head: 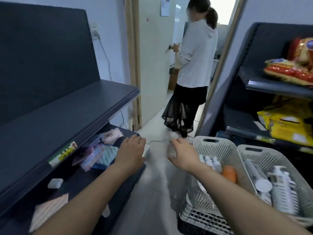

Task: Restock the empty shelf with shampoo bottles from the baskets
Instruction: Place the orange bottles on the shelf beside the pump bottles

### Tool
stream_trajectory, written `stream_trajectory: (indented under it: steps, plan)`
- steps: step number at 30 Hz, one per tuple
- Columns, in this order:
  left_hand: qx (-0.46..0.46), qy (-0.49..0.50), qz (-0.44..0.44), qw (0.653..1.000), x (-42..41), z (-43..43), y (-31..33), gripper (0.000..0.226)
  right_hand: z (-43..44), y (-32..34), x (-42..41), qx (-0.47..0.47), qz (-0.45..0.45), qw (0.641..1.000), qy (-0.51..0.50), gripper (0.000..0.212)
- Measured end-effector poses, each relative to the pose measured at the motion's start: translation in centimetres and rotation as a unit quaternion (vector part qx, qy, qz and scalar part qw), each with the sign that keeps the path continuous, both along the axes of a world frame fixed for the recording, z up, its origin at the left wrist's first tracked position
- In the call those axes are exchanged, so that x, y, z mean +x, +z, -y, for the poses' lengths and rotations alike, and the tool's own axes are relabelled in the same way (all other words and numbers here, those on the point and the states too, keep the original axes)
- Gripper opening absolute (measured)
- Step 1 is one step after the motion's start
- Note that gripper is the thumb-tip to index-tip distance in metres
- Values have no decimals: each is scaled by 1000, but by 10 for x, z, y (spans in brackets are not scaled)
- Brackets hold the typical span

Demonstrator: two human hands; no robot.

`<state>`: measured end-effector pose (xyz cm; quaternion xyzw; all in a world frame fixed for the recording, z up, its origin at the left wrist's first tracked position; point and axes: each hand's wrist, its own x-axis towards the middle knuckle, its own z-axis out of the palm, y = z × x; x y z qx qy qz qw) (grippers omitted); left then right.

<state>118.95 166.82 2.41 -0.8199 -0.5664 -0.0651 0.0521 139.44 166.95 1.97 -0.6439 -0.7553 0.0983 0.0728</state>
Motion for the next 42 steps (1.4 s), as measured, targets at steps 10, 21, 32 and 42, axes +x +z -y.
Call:
stream_trajectory:
  steps: [10, 21, 32, 42]
  plan:
    - [-52, -120, -8, 991, 126, -63, -38, 50, -4, -35, 115, -43, 10, 990, -136, 55]
    - [-147, -240, -56, 958, 249, -124, -93, 55, -19, -85, 194, -143, -28, 952, -270, 52]
    - [-319, -156, -61, 933, 327, -134, -169, 53, -23, -136, 267, -260, -65, 916, -298, 80]
    - [-427, 97, 118, 891, 365, -135, -237, 98, -26, -257, 312, -342, -220, 837, -368, 45]
